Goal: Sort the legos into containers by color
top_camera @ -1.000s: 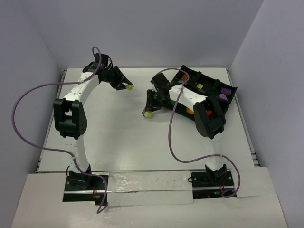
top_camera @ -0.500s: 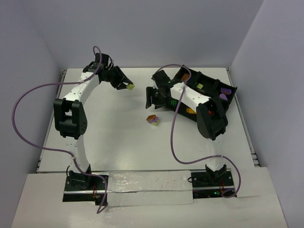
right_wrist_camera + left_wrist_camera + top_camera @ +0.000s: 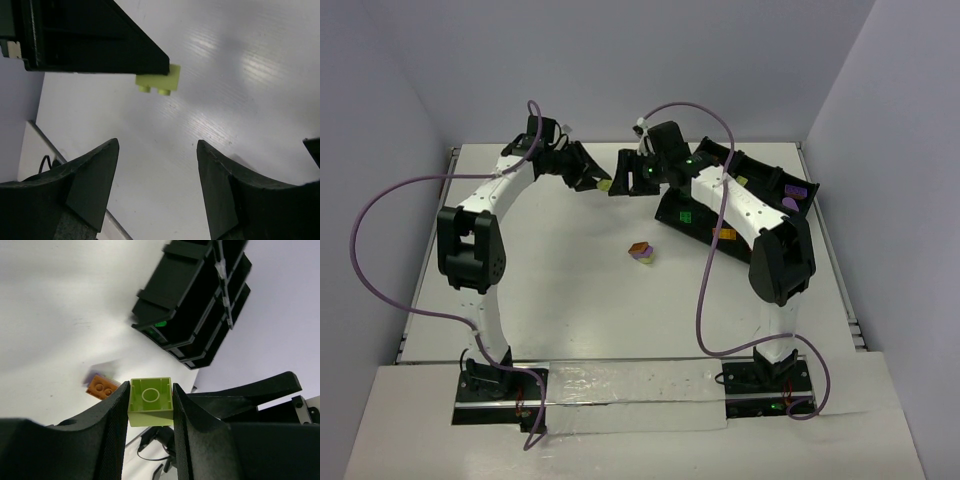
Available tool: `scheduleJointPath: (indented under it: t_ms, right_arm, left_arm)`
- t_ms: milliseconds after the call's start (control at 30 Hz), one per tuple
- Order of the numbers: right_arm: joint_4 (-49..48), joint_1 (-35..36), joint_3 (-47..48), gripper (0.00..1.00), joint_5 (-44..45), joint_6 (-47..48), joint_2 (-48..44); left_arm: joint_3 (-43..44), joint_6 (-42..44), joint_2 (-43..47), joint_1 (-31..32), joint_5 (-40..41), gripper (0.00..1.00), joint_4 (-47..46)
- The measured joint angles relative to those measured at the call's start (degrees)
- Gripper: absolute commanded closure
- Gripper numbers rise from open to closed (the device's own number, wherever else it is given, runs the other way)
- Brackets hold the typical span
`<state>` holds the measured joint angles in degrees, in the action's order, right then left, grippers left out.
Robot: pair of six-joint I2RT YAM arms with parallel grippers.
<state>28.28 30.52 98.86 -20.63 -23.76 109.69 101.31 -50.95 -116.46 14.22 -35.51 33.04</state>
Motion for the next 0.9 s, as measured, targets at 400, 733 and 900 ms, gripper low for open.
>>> scheduleJointPath:
  t_ms: [400, 733, 900]
  right_arm:
    - [-4.48, 0.0, 8.03, 0.28, 0.71, -2.12, 4.28]
    - [-4.88, 0.09, 8.35, 0.31, 1.36, -2.79, 6.78]
    - [-5.18, 0.09, 8.48, 0.39, 0.99, -3.19, 7.23]
  left_arm:
    - [-1.31, -4.26, 0.0, 0.0, -4.53, 1.0, -4.39]
    - [-1.31, -4.38, 0.0, 0.0, -4.74, 1.0, -4.63]
    - [-1.31, -4.37, 0.0, -0.01, -4.65, 1.0, -4.65]
